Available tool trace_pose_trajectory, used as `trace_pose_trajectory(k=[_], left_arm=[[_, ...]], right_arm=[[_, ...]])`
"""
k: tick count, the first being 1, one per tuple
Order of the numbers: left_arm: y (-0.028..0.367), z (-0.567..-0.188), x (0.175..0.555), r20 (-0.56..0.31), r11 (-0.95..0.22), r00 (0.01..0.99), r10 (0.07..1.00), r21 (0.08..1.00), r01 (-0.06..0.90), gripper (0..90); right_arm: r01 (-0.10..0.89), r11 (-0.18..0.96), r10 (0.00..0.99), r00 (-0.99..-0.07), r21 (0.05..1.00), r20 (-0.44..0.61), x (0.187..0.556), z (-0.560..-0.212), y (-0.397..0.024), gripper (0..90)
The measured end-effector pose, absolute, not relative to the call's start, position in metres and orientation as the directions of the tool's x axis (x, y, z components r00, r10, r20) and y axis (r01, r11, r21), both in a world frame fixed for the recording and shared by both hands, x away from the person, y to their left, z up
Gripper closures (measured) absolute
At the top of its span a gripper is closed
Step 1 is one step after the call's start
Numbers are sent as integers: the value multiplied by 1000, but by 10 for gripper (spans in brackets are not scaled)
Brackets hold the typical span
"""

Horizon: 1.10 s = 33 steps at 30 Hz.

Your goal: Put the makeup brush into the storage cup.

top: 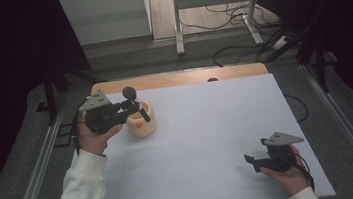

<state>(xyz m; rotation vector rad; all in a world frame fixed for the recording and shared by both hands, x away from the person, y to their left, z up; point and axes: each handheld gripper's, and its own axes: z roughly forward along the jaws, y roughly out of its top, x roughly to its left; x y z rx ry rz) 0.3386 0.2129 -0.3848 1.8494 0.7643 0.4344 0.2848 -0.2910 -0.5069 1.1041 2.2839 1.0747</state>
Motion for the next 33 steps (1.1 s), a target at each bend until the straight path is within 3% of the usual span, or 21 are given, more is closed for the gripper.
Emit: trace_pose_trajectory(k=[33], left_arm=[[234, -390, 359, -83, -192, 638, 765, 917, 350, 708]], right_arm=[[495, 400, 788, -616, 771, -13, 285, -507, -291, 141]])
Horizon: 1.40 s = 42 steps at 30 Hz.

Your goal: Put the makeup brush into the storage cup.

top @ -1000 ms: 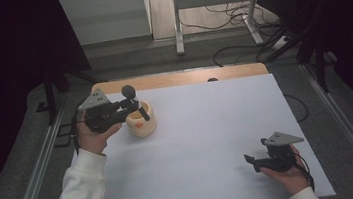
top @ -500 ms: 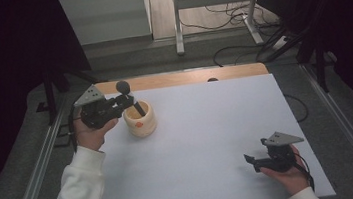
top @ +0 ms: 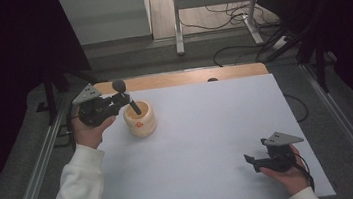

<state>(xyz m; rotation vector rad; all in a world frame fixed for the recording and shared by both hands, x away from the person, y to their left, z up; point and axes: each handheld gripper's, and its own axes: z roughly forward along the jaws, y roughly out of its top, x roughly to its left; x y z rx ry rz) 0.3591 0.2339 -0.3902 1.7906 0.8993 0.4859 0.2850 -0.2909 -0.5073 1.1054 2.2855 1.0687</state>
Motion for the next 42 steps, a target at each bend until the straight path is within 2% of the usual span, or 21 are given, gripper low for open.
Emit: trace_pose_trajectory(k=[25, 36, 37, 38, 41, 42], left_arm=[[231, -422, 377, -87, -205, 593, 800, 890, 407, 708], [228, -430, 381, -91, -220, 602, 793, 879, 424, 701], [228, -430, 381, -90, -219, 602, 793, 880, 421, 683], [227, -430, 381, -94, -210, 594, 799, 882, 421, 629], [224, -429, 381, -85, -216, 577, 812, 876, 432, 325], [223, -429, 380, -66, -233, 574, 816, 871, 432, 256]], right_arm=[[503, 400, 791, -611, 766, -12, 286, -508, -291, 142], [506, 402, 792, -611, 763, -13, 286, -509, -291, 142], [506, 402, 792, -611, 763, -12, 286, -509, -291, 143], [505, 403, 791, -611, 763, -13, 286, -509, -291, 143], [505, 404, 791, -612, 763, -13, 286, -509, -291, 143], [505, 403, 791, -612, 763, -13, 286, -509, -291, 143]])
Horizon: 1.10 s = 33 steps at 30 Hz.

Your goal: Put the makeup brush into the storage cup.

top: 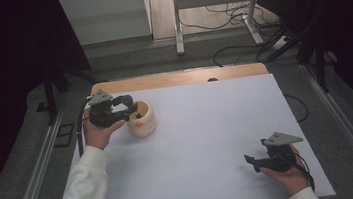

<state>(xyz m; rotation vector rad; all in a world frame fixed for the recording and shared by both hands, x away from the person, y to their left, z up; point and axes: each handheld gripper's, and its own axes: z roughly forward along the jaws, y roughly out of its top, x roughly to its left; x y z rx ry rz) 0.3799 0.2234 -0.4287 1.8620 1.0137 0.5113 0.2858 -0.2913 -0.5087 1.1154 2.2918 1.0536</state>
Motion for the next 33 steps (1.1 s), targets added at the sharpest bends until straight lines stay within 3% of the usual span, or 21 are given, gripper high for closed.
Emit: trace_pose_trajectory(k=[4, 33], left_arm=[[221, -425, 374, -63, -231, 571, 819, 875, 427, 108], [225, -434, 340, -81, -213, 603, 794, 891, 401, 84]], right_arm=[[504, 403, 791, -612, 764, -13, 286, -509, -291, 143], [484, 399, 783, -622, 779, -15, 285, -507, -291, 139]])
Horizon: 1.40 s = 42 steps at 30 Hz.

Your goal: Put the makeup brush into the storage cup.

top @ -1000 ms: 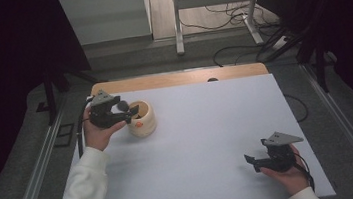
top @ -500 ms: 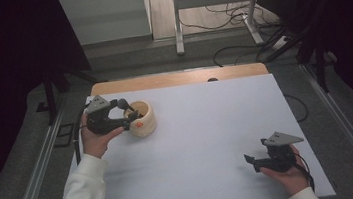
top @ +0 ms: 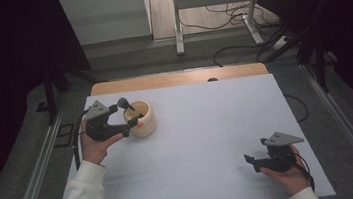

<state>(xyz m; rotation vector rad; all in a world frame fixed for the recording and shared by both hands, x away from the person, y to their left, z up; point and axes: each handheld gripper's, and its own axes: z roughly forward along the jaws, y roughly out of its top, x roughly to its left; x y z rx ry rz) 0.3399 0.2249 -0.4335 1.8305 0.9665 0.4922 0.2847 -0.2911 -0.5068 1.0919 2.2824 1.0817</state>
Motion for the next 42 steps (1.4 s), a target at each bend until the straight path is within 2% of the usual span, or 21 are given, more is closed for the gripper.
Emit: trace_pose_trajectory(k=[25, 42], left_arm=[[226, -453, 294, -69, -243, 612, 788, 878, 412, 91], [224, -487, 260, -67, -297, 625, 778, 837, 459, 109]], right_arm=[[481, 403, 777, -629, 778, -14, 285, -507, -292, 139], [480, 411, 770, -639, 775, -12, 286, -508, -292, 139]])
